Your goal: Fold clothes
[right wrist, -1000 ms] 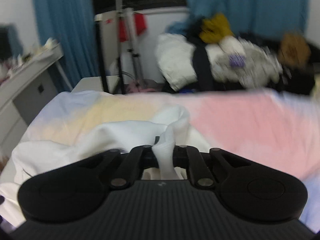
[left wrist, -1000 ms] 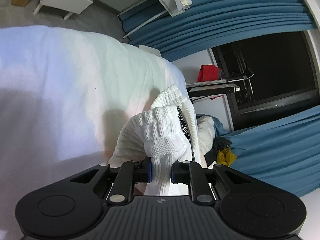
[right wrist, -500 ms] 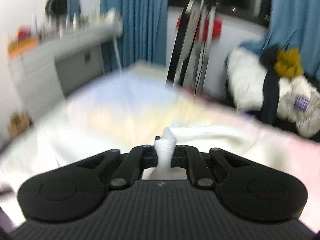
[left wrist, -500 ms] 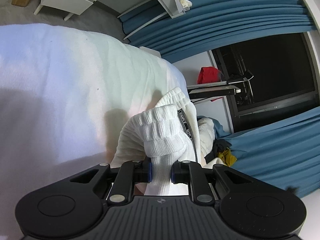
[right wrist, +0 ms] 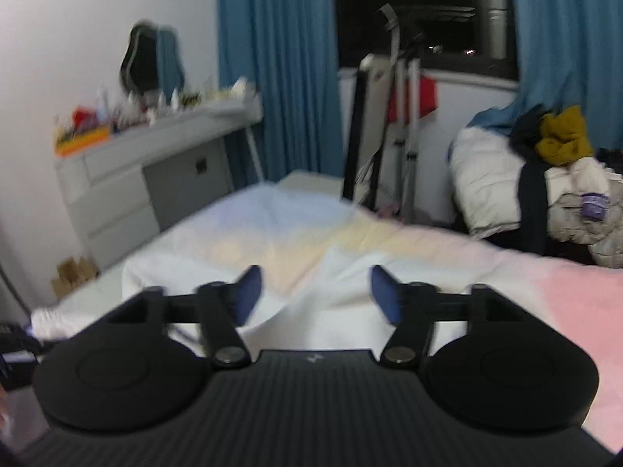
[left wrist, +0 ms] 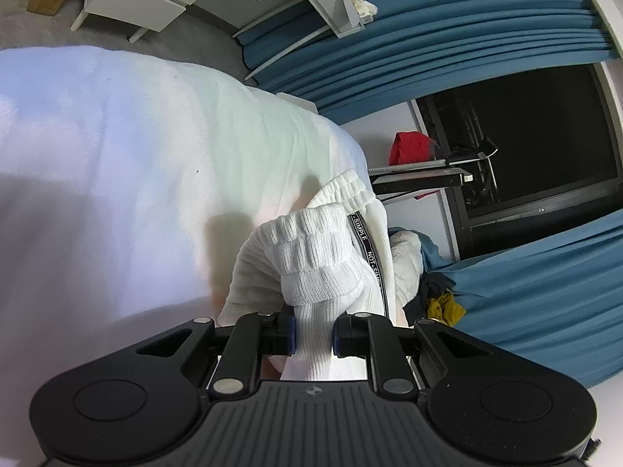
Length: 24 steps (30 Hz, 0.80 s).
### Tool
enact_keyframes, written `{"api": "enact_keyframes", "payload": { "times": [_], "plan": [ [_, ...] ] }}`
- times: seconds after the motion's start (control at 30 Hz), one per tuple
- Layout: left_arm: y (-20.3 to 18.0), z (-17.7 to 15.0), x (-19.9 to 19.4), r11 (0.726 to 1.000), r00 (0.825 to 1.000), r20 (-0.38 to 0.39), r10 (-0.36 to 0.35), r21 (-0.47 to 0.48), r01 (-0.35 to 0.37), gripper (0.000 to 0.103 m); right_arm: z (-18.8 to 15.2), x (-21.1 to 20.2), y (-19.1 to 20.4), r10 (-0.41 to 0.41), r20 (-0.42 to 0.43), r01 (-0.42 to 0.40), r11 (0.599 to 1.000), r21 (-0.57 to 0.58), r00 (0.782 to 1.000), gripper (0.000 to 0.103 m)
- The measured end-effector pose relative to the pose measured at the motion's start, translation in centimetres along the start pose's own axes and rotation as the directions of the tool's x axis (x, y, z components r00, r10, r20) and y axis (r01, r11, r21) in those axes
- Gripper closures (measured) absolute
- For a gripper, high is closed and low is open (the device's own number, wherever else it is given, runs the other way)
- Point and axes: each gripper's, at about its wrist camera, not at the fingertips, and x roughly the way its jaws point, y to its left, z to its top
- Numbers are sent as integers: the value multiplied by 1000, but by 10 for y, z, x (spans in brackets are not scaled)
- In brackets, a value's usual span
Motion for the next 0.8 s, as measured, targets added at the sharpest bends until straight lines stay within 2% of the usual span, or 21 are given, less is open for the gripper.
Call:
{"api": "enact_keyframes", "payload": {
  "times": [0.03,0.13,0.17,0.23,0.3,0.37,0.43,0.47,0.5,0.53,0.6,0.67,0.77,0.8],
  "plan": [
    [0,0,0,1000,1000,0,0,-6,0,86,6,-8,-13,-8,24,8,1000,21,1000,32],
    [-2,0,2,1000,1000,6,5,-5,-5,86,11,-24,-56,-109,84,102,991,87,990,29],
    [-3,0,3,1000,1000,8,8,-5,-8,86,10,-20,-71,-181,61,174,979,110,981,29],
    [-1,1,5,1000,1000,5,2,-28,-2,86,2,-1,-103,-323,-55,328,932,153,945,28],
    [2,2,5,999,1000,3,-6,-41,6,86,-9,23,-129,-363,-164,389,905,173,917,28],
    [5,3,7,999,1000,4,-13,-45,13,86,-20,39,-138,-374,-188,405,900,160,908,29],
    [9,4,10,998,1000,4,-23,-54,23,86,-33,51,-140,-352,-224,390,907,155,909,32],
    [10,4,11,998,1000,3,-28,-59,28,86,-39,57,-139,-346,-249,388,910,147,905,48],
    [11,5,12,998,1000,3,-31,-62,31,86,-41,62,-135,-368,-270,408,906,111,890,80],
    [11,5,13,998,999,3,-33,-60,33,87,-43,66,-131,-386,-283,424,902,86,878,93],
    [14,6,13,998,1000,0,-28,-59,28,87,-40,55,-125,-384,-254,423,898,121,888,96],
    [16,8,14,998,999,-14,-35,-56,34,87,-31,34,-119,-398,-183,428,887,174,899,96],
    [15,12,11,997,998,-30,-52,-53,50,88,-16,-7,-106,-428,-86,437,873,216,899,97],
    [15,12,9,997,998,-33,-61,-54,59,88,-13,-24,-103,-446,-55,446,864,232,893,97]
  ]
}}
